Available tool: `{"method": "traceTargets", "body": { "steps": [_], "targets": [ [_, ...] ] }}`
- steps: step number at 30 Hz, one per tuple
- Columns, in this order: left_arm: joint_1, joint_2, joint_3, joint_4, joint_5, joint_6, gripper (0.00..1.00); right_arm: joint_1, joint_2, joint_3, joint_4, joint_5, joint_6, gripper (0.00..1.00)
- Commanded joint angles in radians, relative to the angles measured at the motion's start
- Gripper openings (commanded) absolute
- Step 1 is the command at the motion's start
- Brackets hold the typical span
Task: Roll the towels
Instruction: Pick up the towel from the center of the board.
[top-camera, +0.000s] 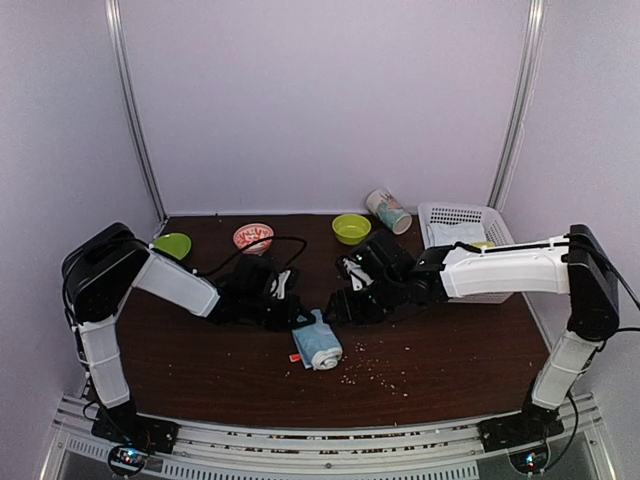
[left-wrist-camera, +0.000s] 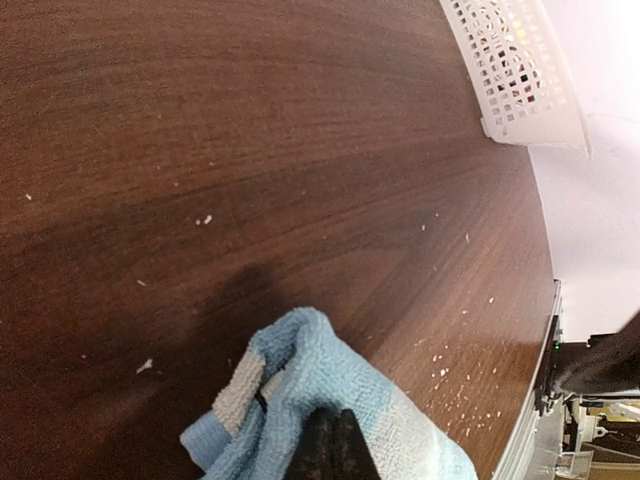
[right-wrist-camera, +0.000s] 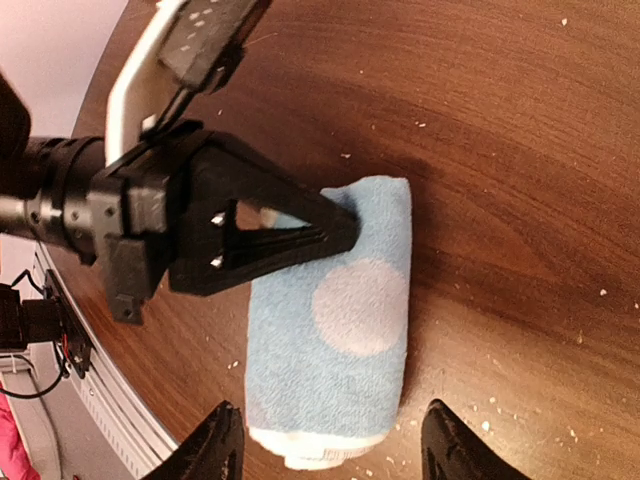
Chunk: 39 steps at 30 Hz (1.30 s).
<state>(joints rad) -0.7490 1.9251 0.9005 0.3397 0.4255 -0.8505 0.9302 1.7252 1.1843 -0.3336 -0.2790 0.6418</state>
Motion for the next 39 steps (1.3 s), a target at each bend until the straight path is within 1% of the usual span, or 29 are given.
{"method": "traceTargets", "body": {
  "steps": [1,2,4,6,9,16,20,23,25,28,31,35,39],
  "targets": [
    [-0.001,0.018,-0.055,-0.152,-0.047,0.018,0.00,-0.022,0.098,-0.016,0.157,-0.171,0.067,0.62],
    [-0.001,0.016,-0.055,-0.154,-0.047,0.017,0.00,-0.023,0.116,-0.011,0.173,-0.186,0.080,0.63],
    [-0.002,0.014,-0.055,-0.156,-0.046,0.016,0.00,-0.024,0.147,-0.008,0.213,-0.208,0.115,0.67],
    [-0.002,0.010,-0.056,-0.156,-0.046,0.015,0.00,-0.021,0.172,-0.005,0.235,-0.214,0.139,0.75],
    [-0.001,0.005,-0.059,-0.155,-0.048,0.015,0.00,-0.013,0.208,0.021,0.188,-0.183,0.131,0.80],
    [-0.002,-0.001,-0.067,-0.153,-0.047,0.014,0.00,0.031,0.284,0.091,0.069,-0.106,0.108,0.80],
    [-0.001,-0.007,-0.071,-0.152,-0.047,0.012,0.00,0.055,0.321,0.126,0.007,-0.057,0.109,0.76],
    [-0.001,-0.013,-0.077,-0.151,-0.047,0.013,0.00,0.074,0.354,0.147,-0.035,-0.035,0.110,0.72],
    [-0.001,-0.016,-0.084,-0.147,-0.048,0.012,0.00,0.084,0.366,0.149,-0.041,-0.035,0.115,0.71],
    [-0.001,-0.024,-0.097,-0.145,-0.051,0.013,0.00,0.091,0.342,0.118,0.010,-0.053,0.138,0.75],
    [-0.002,-0.027,-0.110,-0.136,-0.051,0.015,0.00,0.084,0.280,0.062,0.106,-0.088,0.177,0.79],
    [-0.002,-0.033,-0.128,-0.125,-0.057,0.024,0.00,0.061,0.179,-0.006,0.203,-0.116,0.220,0.79],
    [-0.001,-0.038,-0.146,-0.105,-0.060,0.025,0.00,0.036,0.085,-0.062,0.249,-0.101,0.237,0.78]
  ]
}}
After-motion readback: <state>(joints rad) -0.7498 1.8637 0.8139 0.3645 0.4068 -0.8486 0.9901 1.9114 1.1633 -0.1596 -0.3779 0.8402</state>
